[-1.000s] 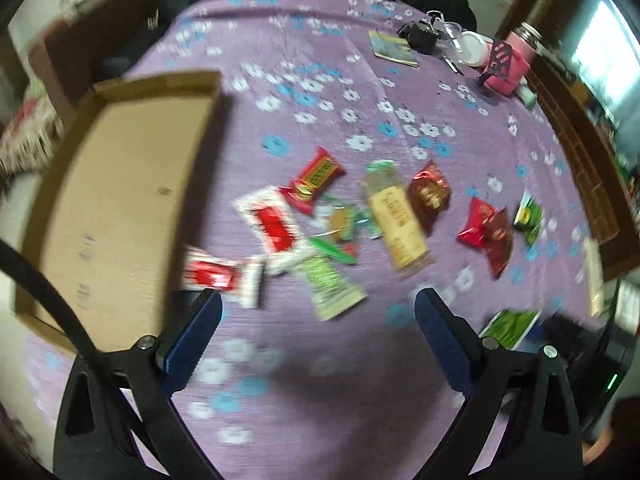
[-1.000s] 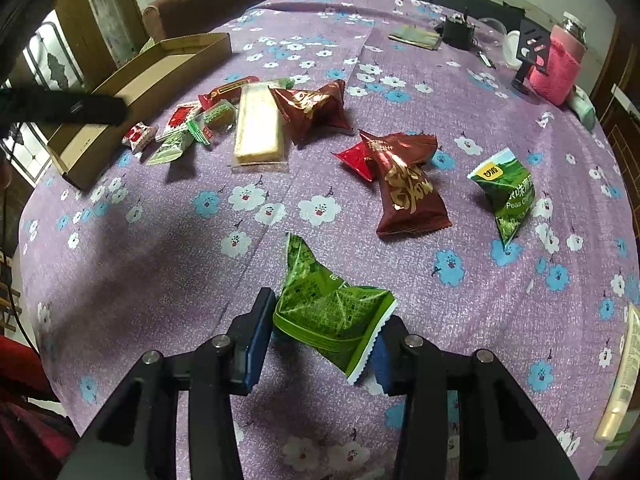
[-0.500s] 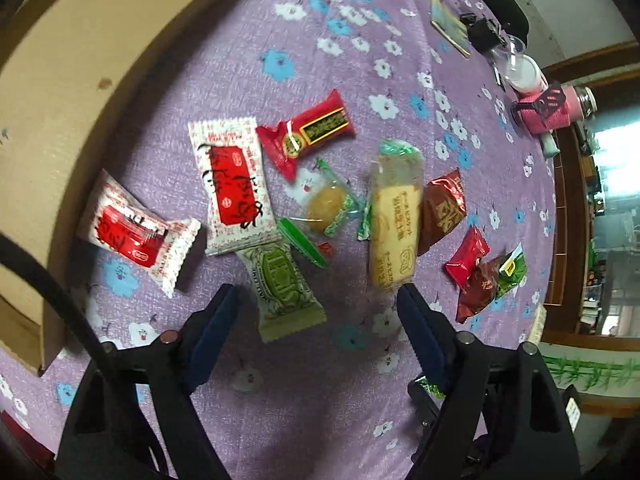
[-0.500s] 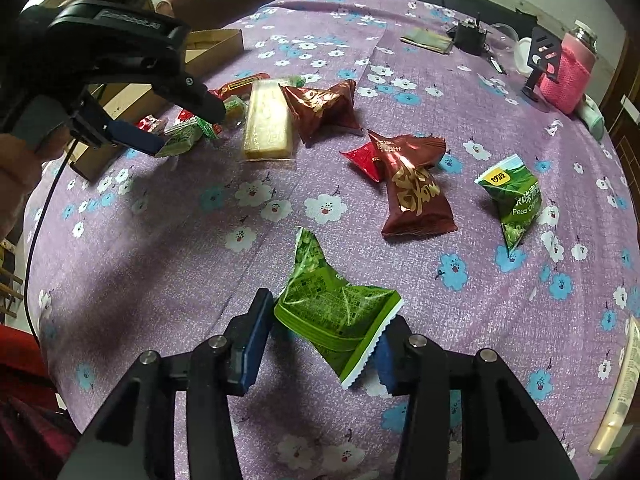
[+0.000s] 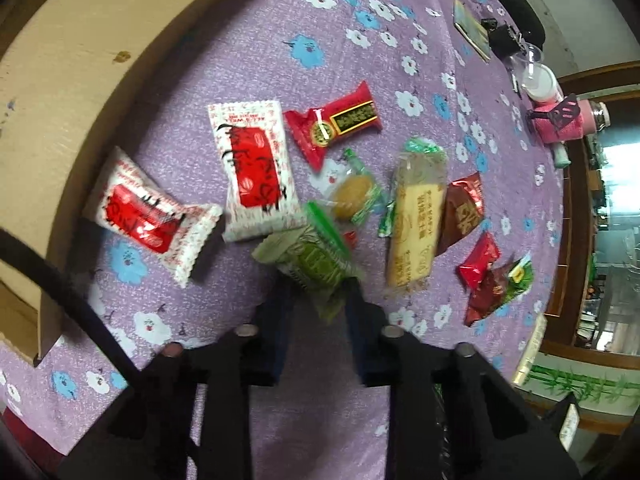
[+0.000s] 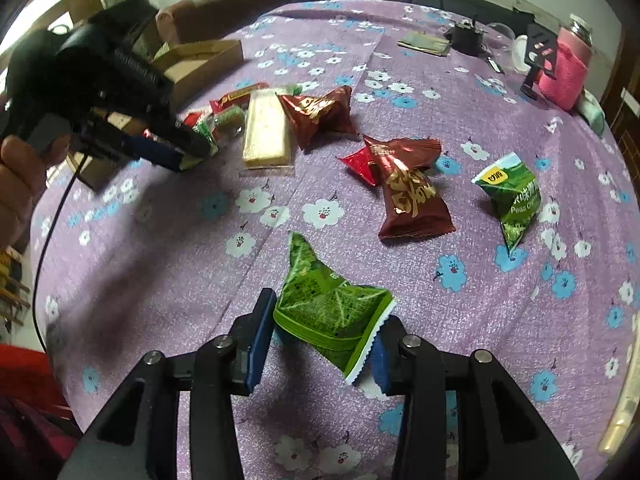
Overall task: Organize snacks
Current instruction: 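Grasp the light green wrapped candy with the left gripper while the right holds the green bag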
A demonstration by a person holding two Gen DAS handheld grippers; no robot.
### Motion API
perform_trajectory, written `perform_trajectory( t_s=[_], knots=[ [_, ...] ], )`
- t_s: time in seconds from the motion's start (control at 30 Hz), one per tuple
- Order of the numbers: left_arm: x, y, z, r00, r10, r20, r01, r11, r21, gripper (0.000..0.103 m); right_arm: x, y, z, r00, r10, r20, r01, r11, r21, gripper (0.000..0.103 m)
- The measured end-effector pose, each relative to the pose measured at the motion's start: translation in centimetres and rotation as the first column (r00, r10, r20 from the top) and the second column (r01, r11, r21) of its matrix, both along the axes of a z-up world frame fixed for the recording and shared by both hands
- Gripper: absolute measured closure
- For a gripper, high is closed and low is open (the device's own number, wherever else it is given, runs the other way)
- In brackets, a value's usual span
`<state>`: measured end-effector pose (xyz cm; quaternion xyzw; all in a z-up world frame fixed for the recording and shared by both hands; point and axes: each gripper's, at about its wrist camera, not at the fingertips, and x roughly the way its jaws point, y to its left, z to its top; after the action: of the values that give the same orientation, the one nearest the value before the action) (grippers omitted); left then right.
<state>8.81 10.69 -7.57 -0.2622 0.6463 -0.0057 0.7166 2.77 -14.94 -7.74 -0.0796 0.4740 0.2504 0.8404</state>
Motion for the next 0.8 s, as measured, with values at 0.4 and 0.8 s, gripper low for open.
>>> perform_trajectory(
  t_s=[0.4,0.8],
  knots=[
    [-2.8,-0.7,0.4,0.993,-0.092,0.070,0.088,0.994,0.063,0.102,-0.8,0.3,0.7,1.000,0.000,-0.005,0.000,1.000,-0.018,0.065],
    [-7.5,-0.3,0.5,0.959,-0.205,0.196,0.176,0.972,0.154,0.102,-1.8,2.1,0.7,0.999,0.020,-0.033,-0.020,1.000,-0.007,0.065]
  ],
)
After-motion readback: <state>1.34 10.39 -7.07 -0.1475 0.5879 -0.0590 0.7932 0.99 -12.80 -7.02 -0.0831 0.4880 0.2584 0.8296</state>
